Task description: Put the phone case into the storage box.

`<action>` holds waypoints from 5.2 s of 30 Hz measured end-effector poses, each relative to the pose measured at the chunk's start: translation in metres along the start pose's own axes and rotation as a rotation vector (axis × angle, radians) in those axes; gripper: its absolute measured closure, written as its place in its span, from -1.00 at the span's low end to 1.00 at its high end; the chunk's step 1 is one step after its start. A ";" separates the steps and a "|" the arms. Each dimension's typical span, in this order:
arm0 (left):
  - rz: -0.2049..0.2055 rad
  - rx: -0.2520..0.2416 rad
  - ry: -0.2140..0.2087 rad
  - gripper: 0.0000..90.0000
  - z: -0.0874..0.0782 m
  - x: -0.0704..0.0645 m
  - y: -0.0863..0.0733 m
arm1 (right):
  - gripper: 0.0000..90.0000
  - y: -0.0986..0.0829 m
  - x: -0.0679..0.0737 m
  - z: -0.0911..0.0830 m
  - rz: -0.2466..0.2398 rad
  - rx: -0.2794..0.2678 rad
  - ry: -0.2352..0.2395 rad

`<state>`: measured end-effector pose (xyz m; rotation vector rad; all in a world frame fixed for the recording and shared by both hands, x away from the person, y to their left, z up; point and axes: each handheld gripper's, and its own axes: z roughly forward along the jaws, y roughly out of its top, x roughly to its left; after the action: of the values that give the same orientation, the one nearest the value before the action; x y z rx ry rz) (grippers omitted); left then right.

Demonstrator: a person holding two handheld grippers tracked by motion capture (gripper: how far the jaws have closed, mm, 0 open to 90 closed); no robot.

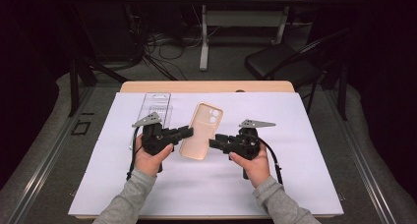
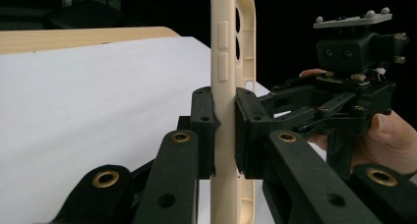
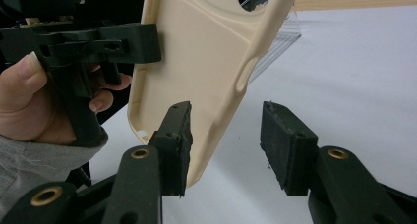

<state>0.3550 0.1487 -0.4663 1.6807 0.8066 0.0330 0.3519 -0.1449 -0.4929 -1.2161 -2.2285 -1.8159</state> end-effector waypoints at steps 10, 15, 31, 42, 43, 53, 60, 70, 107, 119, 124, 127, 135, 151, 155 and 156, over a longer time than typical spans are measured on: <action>0.004 0.000 -0.013 0.80 0.001 -0.003 -0.001 | 0.30 -0.002 -0.004 0.000 0.060 -0.019 0.044; 0.008 0.002 -0.013 0.80 0.002 -0.004 -0.001 | 0.37 -0.003 -0.006 0.000 0.089 -0.023 0.058; 0.015 0.014 -0.021 0.80 0.006 -0.008 -0.003 | 0.49 -0.005 -0.007 0.000 0.134 -0.025 0.069; 0.017 0.019 -0.020 0.80 0.007 -0.008 -0.004 | 0.65 -0.007 -0.007 0.000 0.145 -0.034 0.062; 0.016 0.019 -0.021 0.80 0.007 -0.008 -0.004 | 0.66 -0.007 -0.008 0.000 0.146 -0.033 0.061; 0.016 0.022 -0.018 0.80 0.008 -0.008 -0.004 | 0.73 -0.008 -0.010 0.000 0.171 -0.036 0.073; 0.015 0.023 -0.020 0.80 0.008 -0.008 -0.005 | 0.76 -0.009 -0.013 0.000 0.194 -0.037 0.091; 0.015 0.025 -0.018 0.79 0.008 -0.007 -0.005 | 0.79 -0.010 -0.014 0.000 0.207 -0.038 0.101; 0.020 0.024 -0.014 0.79 0.008 -0.007 -0.005 | 0.81 -0.011 -0.013 -0.001 0.169 -0.057 0.096; 0.014 0.023 -0.018 0.78 0.008 -0.006 -0.005 | 0.82 -0.011 -0.011 -0.003 0.165 -0.069 0.093; 0.010 0.023 -0.015 0.77 0.008 -0.006 -0.005 | 0.82 -0.011 -0.011 -0.003 0.166 -0.071 0.095; 0.011 0.023 -0.013 0.76 0.008 -0.006 -0.005 | 0.82 -0.011 -0.011 -0.003 0.165 -0.073 0.097; 0.012 0.026 -0.006 0.74 0.008 -0.005 -0.005 | 0.82 -0.010 -0.010 -0.003 0.160 -0.072 0.102; 0.002 0.045 0.009 0.53 0.010 -0.004 -0.006 | 0.82 -0.010 -0.011 -0.005 0.163 -0.084 0.102; -0.003 0.046 0.014 0.43 0.010 -0.002 -0.006 | 0.82 -0.009 -0.012 -0.006 0.162 -0.086 0.095; -0.001 0.048 0.019 0.41 0.010 -0.002 -0.006 | 0.82 -0.009 -0.012 -0.006 0.162 -0.085 0.094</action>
<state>0.3552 0.1392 -0.4735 1.7277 0.8282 0.0292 0.3523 -0.1565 -0.5039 -1.2562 -1.9615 -1.8805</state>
